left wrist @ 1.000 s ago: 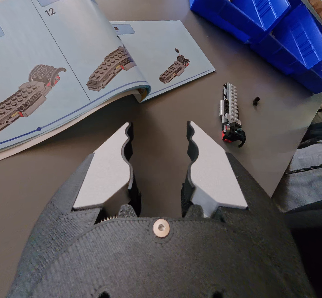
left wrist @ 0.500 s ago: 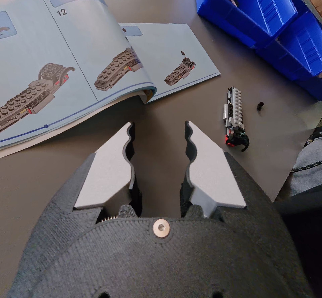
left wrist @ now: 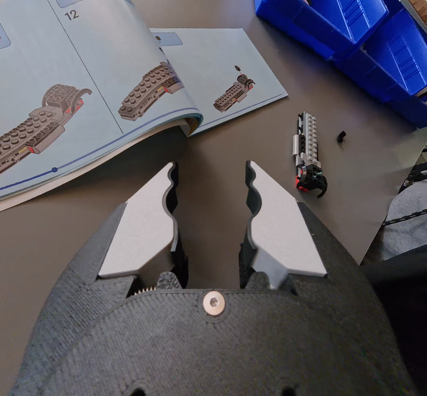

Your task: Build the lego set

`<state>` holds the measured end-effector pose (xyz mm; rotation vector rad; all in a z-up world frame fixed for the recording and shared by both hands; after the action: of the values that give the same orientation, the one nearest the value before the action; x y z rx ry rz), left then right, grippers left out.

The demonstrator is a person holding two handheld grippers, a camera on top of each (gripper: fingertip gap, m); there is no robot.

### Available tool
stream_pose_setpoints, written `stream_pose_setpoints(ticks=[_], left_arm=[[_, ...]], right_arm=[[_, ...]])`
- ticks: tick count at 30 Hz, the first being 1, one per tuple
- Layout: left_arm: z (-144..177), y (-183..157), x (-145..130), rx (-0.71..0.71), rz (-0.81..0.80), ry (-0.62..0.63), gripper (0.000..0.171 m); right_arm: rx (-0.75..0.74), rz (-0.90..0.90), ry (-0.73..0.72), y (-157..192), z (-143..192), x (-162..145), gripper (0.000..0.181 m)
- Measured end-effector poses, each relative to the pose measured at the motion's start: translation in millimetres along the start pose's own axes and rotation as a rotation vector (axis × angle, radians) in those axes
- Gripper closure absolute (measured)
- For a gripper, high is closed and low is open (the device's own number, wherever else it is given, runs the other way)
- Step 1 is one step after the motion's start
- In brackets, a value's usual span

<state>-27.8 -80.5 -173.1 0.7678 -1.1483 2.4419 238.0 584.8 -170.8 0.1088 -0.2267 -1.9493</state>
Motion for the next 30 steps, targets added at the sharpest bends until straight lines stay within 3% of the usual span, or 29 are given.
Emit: stream_pose_setpoints(ticks=[12,23,30], left_arm=[[0.2,-0.2,0.2,-0.002,-0.001,-0.003,0.114],[1.1,-1.7,0.5,-0.019,-0.002,-0.007,0.114],[2.4,-3.3,0.8,-0.034,-0.006,-0.014,0.114]], right_arm=[[-0.062,0.026,0.02,4.4,-6.4,5.7,0.157],[-0.087,0.004,0.0,-0.5,-0.1,-0.3,0.177],[-0.066,-0.031,-0.016,2.5,-0.7,0.3,0.164]])
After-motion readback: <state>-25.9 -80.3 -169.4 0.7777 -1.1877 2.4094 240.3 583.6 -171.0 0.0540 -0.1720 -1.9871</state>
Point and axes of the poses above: each gripper's, where its closed fingertips meet, z back along the fingers, x out of its top, y = z × x across the jaws, the point moved 3 cm from there along z, back along the fingers, and after that the axes turned 15 degrees about z, right-handed, at the moved point
